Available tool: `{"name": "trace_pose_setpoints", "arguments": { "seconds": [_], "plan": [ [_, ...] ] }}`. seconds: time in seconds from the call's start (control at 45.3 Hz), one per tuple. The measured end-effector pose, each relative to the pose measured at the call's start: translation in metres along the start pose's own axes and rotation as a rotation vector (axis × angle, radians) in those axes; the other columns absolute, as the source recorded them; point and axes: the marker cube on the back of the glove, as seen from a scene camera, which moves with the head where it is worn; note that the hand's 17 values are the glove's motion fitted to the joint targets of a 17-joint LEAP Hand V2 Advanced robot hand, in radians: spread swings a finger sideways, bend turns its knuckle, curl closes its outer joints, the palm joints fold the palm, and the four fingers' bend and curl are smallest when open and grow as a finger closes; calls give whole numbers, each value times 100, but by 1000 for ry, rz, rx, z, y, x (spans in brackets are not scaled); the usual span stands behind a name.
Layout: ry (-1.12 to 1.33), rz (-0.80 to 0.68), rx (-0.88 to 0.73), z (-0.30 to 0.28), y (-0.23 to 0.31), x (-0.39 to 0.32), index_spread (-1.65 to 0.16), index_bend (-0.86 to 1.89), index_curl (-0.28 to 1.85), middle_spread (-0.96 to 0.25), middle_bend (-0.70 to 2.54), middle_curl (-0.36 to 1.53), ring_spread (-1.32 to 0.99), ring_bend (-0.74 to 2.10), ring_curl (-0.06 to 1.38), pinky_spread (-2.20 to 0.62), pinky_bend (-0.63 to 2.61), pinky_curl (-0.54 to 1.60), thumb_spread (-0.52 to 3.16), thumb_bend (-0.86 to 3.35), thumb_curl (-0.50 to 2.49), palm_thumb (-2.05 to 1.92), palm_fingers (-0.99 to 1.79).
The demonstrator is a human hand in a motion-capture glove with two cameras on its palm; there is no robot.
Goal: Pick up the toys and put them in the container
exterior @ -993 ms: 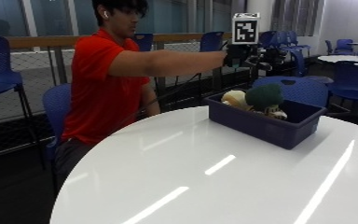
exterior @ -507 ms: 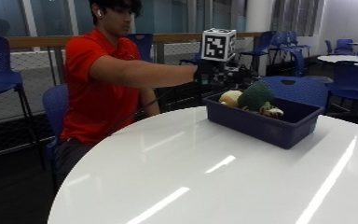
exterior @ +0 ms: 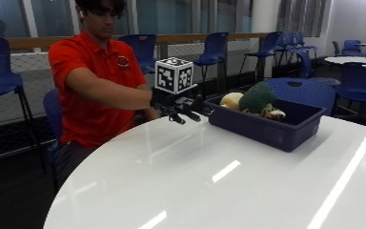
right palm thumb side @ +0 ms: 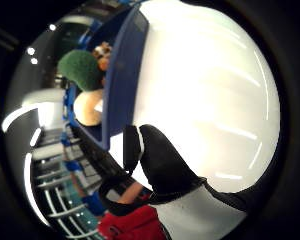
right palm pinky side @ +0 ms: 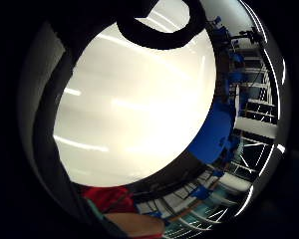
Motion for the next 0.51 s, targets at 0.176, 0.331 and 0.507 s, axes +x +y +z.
{"name": "trace_pose_setpoints", "arguments": {
  "seconds": [0.176,0.331,0.507],
  "plan": [
    [-31,40,-15,18,20,21,-30,13,28,-6,13,27,0,16,29,5,83,34,114,-6,27,-7,-20],
    [-30,46,-5,25,37,34,-30,14,27,-6,13,26,0,16,28,5,82,34,114,-5,25,-6,-20],
    [-5,51,24,27,54,45,-31,16,28,-6,12,24,0,16,26,5,80,34,114,-5,24,-6,-19]
  ]
}}
